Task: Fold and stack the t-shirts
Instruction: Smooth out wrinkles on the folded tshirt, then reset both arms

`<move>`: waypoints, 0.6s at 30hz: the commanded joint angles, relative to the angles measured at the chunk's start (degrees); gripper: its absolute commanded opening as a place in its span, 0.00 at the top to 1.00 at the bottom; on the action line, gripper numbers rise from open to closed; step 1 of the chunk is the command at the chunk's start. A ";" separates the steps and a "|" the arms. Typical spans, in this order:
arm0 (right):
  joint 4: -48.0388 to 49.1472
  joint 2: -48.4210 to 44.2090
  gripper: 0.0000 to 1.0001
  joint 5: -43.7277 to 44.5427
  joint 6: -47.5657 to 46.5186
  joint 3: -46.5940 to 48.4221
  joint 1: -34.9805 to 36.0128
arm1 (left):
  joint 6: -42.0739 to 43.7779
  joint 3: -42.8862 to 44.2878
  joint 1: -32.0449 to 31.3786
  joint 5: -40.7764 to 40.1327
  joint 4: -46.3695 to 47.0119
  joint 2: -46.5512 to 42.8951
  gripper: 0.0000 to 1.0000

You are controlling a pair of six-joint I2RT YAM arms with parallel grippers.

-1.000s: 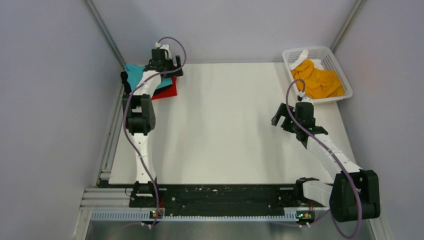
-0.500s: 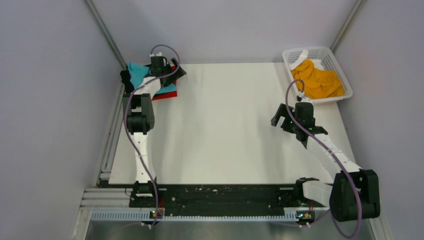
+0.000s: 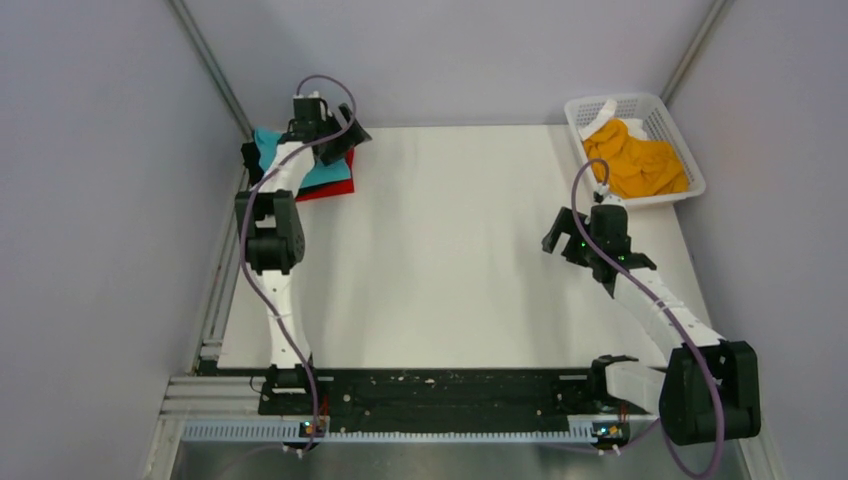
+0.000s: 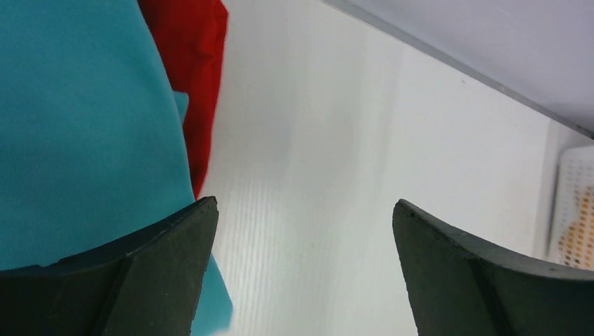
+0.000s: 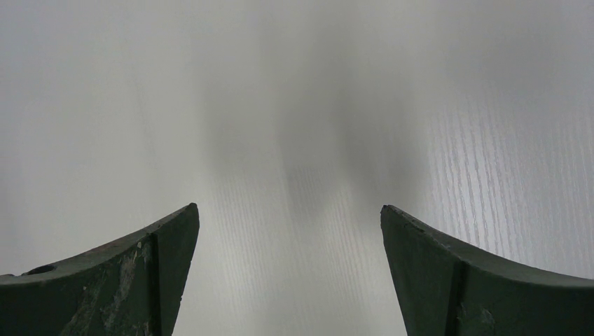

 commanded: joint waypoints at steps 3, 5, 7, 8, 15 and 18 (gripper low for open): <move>-1.25 -5.22 0.01 0.02 0.05 1.36 -0.06 | 4.10 -13.99 -1.85 5.24 1.40 -27.89 0.01; -1.70 -7.61 0.01 0.26 0.37 0.26 -0.05 | 4.52 -24.16 -3.69 4.32 3.91 -37.13 0.01; -2.51 -10.37 0.01 0.44 0.85 -0.64 -0.03 | 5.17 -34.21 -6.28 0.84 5.26 -43.50 0.01; -3.05 -12.33 0.01 0.53 1.07 -1.55 -0.04 | 5.46 -41.14 -7.85 -3.30 5.87 -48.49 0.01; -4.09 -23.65 0.01 1.94 2.33 -8.46 0.04 | 1.14 -73.44 -15.18 -7.92 13.10 -69.09 0.01; -3.95 -28.17 0.01 4.90 3.57 -9.74 0.03 | 0.51 -81.52 -15.39 -9.74 13.39 -74.39 0.01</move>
